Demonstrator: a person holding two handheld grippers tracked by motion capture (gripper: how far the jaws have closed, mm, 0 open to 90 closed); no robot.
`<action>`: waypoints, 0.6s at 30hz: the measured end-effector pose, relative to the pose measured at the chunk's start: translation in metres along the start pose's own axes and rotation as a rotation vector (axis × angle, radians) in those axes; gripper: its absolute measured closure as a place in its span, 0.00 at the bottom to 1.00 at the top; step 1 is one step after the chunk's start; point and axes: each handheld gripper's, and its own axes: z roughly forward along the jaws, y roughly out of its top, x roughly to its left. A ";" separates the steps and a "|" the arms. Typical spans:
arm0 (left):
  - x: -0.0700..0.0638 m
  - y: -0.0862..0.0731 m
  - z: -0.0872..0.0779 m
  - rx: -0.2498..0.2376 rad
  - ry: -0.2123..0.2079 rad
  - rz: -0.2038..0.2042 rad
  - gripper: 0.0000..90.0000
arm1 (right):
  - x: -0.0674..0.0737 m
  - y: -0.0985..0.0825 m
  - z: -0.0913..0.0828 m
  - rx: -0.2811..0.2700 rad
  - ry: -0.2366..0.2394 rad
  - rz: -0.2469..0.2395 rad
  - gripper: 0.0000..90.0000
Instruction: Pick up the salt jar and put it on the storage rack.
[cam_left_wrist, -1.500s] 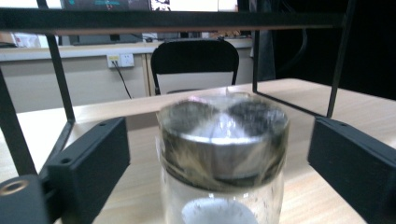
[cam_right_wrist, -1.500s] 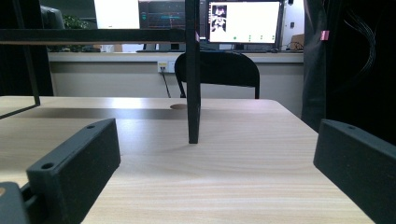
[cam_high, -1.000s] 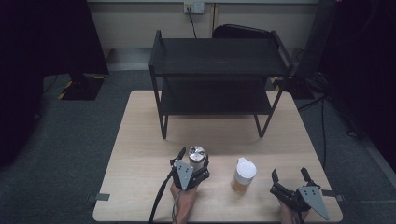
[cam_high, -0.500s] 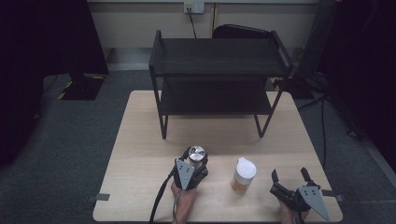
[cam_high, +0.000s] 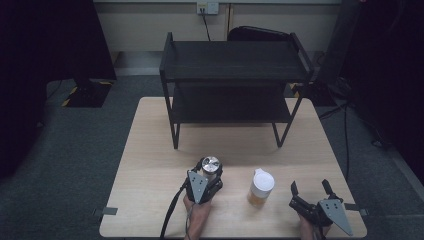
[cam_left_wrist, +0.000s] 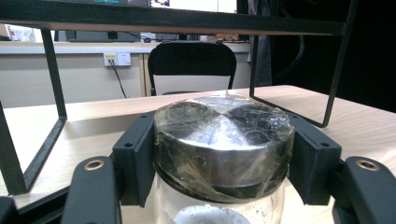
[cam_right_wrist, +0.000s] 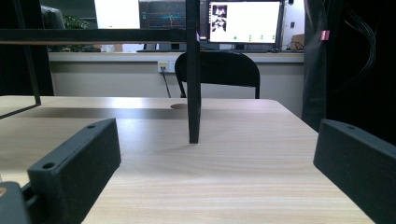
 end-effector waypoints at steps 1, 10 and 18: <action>0.000 0.001 -0.001 0.002 -0.002 -0.005 0.39 | 0.000 0.000 0.000 0.000 0.000 0.000 0.00; 0.000 0.003 -0.006 -0.006 -0.007 -0.015 0.39 | 0.000 0.000 0.000 0.000 0.000 0.000 0.00; 0.007 0.008 -0.009 0.004 -0.038 -0.028 0.39 | 0.000 0.000 0.000 0.000 0.000 0.000 0.00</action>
